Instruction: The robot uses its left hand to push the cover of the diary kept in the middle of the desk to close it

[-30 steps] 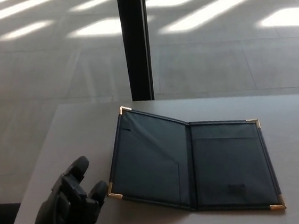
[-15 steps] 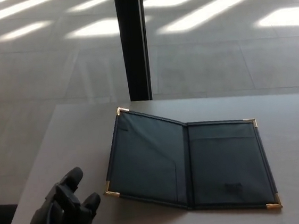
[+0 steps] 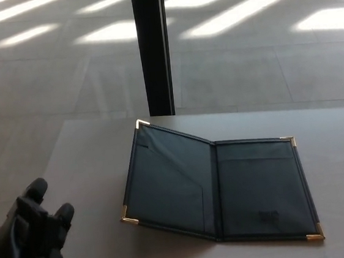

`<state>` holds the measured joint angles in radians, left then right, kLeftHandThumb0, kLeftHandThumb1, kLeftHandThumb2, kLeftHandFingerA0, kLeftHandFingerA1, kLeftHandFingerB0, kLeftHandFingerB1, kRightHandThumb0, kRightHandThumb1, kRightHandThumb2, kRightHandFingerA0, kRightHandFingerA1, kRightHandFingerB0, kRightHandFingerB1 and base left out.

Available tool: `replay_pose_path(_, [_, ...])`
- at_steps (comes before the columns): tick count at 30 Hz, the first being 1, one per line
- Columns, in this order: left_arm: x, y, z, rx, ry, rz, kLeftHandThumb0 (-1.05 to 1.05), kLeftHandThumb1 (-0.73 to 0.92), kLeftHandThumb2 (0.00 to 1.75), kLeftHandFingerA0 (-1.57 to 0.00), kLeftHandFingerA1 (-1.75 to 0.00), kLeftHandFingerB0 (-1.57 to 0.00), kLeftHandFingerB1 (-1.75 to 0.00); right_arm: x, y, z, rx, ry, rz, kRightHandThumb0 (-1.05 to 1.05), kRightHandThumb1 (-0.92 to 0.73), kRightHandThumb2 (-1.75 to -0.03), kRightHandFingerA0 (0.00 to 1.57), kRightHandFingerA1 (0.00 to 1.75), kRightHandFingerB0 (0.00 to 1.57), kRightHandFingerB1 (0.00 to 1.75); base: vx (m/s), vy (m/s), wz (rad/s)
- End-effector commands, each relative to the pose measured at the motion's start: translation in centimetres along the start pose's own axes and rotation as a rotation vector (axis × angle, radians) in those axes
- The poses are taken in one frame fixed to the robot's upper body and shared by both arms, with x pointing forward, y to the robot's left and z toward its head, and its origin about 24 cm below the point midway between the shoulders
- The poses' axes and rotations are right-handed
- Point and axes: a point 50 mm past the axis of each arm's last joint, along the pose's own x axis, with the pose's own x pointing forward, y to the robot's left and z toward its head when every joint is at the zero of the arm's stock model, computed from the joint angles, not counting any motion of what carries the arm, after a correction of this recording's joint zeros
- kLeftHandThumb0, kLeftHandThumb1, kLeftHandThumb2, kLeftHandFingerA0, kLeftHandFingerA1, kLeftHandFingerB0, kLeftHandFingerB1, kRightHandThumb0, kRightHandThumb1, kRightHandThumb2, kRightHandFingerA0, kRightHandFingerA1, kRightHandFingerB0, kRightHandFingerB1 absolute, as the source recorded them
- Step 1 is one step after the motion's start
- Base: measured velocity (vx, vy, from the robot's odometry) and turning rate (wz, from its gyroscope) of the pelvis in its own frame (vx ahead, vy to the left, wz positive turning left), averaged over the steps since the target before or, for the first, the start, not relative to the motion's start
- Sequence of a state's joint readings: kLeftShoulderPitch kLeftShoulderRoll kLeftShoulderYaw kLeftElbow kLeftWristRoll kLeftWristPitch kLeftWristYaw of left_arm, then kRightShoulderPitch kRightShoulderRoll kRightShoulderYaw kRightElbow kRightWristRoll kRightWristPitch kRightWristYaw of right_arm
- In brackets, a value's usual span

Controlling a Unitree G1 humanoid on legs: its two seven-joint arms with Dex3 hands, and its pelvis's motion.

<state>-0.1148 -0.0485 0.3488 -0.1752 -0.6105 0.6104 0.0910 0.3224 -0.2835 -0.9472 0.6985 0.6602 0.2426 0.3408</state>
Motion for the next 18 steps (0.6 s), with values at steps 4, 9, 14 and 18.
replay_pose_path(4, [1.0, -1.6, -2.2, -0.037, 0.056, 0.032, -0.69, 0.91, 1.26, -0.02, -0.36, -0.01, -0.30, 0.2, 0.4, 0.3, 0.015, -0.009, -0.007, -0.90, -0.79, -0.83, 0.35, 0.62, 0.32, 0.45, 0.00, 0.000, 0.00])
replay_pose_path(9, [1.5, -3.7, -4.4, -0.083, 0.105, 0.014, -0.73, 0.88, 1.27, 0.00, -0.33, 0.00, -0.30, 0.2, 0.7, 0.5, 0.004, -0.011, -0.004, -0.91, -0.78, -0.86, 0.35, 0.63, 0.31, 0.47, 0.00, 0.000, 0.00])
replay_pose_path(14, [1.5, -5.1, -6.1, -0.103, 0.137, -0.013, -0.75, 0.90, 1.28, -0.01, -0.38, 0.00, -0.29, 0.6, 0.9, 0.5, 0.009, -0.006, -0.008, -0.87, -0.92, -0.68, 0.36, 0.61, 0.36, 0.43, 0.00, 0.000, 0.00])
replay_pose_path(18, [1.2, -6.2, -7.9, -0.102, 0.172, -0.020, -0.75, 0.89, 1.28, -0.01, -0.33, 0.00, -0.27, 0.5, 0.9, 1.0, -0.002, -0.009, 0.017, -0.92, -0.80, -0.82, 0.34, 0.64, 0.32, 0.46, 0.00, 0.000, 0.00])
